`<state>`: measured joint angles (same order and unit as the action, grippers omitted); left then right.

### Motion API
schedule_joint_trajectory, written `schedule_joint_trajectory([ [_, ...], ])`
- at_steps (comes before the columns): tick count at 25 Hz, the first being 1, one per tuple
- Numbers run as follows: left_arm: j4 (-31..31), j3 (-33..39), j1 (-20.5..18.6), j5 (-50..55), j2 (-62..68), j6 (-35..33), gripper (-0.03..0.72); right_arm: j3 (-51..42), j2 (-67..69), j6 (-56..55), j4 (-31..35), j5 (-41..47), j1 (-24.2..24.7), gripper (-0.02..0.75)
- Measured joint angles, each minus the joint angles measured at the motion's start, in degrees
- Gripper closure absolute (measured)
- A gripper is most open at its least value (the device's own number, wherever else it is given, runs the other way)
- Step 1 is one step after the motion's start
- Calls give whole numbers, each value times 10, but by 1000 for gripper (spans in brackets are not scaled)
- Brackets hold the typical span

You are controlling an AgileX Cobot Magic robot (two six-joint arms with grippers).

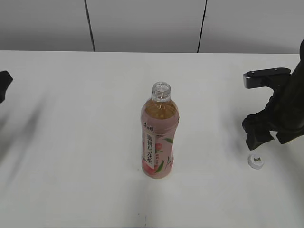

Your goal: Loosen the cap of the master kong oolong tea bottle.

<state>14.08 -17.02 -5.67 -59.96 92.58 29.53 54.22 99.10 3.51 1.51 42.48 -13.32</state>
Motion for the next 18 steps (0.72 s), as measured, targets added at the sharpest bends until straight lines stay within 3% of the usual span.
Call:
schedule_joint_trajectory([
  [3, 50, -19, -1, 129, -33, 23, 156, 0, 0, 0, 0, -6, 0, 160],
  [10, 163, -123, 3, 504, -169, 160, 160, 0, 0, 0, 0, -9, 0, 160],
  [14, 145, -135, 16, 587, -247, 170, 163, 0, 0, 0, 2, -6, 0, 160],
  [18, 83, -135, 51, 666, -288, 148, 165, 0, 0, 0, 8, 10, 0, 160],
])
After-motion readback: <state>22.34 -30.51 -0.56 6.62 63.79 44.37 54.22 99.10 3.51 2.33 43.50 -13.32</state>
